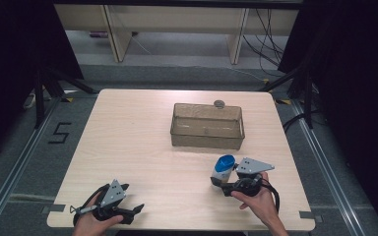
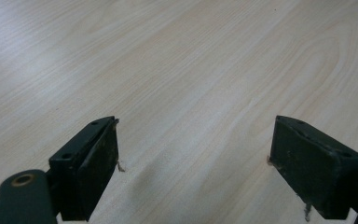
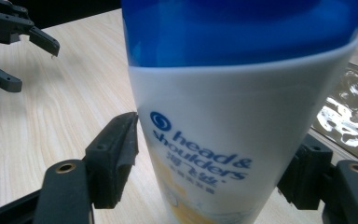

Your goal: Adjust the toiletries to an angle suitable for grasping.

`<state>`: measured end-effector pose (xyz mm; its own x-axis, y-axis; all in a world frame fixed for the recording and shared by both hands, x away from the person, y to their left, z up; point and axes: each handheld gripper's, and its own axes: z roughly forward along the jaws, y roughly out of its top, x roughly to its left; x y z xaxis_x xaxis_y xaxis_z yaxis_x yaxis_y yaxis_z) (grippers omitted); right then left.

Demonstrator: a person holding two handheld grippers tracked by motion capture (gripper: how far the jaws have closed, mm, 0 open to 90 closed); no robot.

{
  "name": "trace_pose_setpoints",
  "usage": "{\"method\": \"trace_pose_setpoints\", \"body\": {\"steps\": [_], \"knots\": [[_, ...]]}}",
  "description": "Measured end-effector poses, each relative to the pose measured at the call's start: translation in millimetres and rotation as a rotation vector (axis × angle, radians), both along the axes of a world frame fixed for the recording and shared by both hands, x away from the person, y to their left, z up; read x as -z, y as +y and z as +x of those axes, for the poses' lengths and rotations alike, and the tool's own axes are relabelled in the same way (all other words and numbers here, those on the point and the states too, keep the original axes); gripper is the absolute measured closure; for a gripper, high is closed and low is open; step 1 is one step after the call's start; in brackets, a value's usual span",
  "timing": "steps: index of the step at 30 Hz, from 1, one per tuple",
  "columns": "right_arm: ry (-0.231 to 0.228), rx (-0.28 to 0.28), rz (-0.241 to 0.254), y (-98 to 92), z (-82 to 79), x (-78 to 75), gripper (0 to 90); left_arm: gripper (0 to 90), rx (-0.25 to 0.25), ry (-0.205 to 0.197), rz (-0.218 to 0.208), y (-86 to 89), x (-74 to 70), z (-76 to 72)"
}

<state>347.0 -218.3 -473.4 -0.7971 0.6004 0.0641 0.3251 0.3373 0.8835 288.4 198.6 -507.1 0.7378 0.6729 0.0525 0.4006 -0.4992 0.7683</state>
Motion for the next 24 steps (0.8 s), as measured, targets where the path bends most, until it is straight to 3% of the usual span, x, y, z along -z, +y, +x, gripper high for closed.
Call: {"method": "trace_pose_setpoints", "body": {"steps": [3,4,5,7,9,10,16,23,24], "knots": [[-0.02,-0.003,0.008,-2.1,2.4,0.8,34.7,15.0,0.0,-0.001,0.0,-0.1,-0.1,0.0],[0.007,-0.013,0.01,-2.3,2.3,0.9,34.7,15.0,0.007,0.004,-0.001,0.2,-0.1,0.4],[-0.023,-0.009,0.004,-2.0,2.6,0.9,35.1,15.0,0.006,0.003,-0.001,0.3,-0.1,0.4],[-0.01,-0.002,0.008,-1.5,1.1,0.3,35.4,15.0,0.007,0.003,0.0,0.4,-0.1,0.5],[-0.031,-0.016,0.006,-1.2,2.8,0.7,35.8,15.0,0.008,0.004,0.0,0.4,-0.4,0.5],[-0.012,-0.002,0.015,-0.4,1.0,0.5,35.9,15.0,0.009,0.007,0.002,0.5,-0.6,0.7],[-0.024,0.011,-0.009,0.0,0.6,-0.6,36.5,15.0,0.01,0.006,0.002,0.5,-0.6,0.7],[-0.038,0.015,-0.006,1.5,0.9,-0.6,36.9,15.0,0.01,0.007,0.002,0.5,-0.6,0.7],[-0.024,0.021,0.004,1.9,0.4,-0.6,37.0,15.0,0.006,0.0,-0.001,0.1,-0.2,0.3]]}}
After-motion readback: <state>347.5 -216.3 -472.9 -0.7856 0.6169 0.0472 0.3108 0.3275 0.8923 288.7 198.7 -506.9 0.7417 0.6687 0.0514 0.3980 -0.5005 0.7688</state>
